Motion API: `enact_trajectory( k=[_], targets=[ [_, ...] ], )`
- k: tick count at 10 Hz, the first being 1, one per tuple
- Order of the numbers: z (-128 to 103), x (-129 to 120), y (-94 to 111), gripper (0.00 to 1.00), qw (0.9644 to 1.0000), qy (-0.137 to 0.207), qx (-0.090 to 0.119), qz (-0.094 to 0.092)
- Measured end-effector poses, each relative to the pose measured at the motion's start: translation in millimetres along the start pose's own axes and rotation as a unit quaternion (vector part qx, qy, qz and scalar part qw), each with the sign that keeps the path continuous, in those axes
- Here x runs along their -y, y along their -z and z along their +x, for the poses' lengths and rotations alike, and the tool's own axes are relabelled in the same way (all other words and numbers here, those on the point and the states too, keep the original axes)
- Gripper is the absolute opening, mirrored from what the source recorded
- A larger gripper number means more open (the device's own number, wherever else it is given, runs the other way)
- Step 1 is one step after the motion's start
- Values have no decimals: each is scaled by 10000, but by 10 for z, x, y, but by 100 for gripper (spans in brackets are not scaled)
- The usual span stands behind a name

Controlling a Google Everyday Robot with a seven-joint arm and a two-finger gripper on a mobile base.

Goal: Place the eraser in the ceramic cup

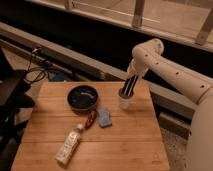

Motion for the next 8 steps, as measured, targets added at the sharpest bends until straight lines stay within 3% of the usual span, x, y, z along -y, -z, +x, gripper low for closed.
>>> enact_trajectory(
  k=[5,7,8],
  targets=[
    [300,-56,-31,78,9998,-98,-130,-121],
    [349,-57,6,68,9998,-103,-130,-142],
    [299,-69,-6,56,9998,-77,-116,-153]
  ],
)
